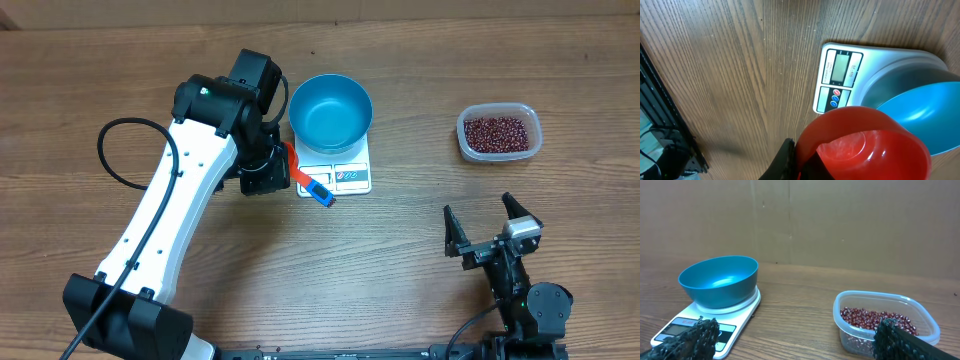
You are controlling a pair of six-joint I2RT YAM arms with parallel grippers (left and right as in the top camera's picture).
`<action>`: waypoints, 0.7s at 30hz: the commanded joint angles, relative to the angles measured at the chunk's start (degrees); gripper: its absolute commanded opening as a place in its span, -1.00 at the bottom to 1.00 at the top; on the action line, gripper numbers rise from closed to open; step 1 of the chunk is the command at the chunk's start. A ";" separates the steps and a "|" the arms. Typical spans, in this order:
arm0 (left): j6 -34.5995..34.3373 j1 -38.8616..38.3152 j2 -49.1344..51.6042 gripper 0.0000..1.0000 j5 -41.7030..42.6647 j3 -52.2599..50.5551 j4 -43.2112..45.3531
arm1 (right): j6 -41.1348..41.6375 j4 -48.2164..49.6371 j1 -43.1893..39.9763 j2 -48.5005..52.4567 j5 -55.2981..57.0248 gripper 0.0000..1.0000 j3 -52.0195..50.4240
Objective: Scoop item into bowl and weigh 150g on scale
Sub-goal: 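Lift the red scoop with the left gripper toward the scale, then move the right gripper toward the scoop's blue handle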
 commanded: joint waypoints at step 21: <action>-1.01 -0.57 -1.49 -0.91 -2.27 1.09 -1.29 | 17.03 6.19 -0.42 -0.44 -19.80 1.00 4.92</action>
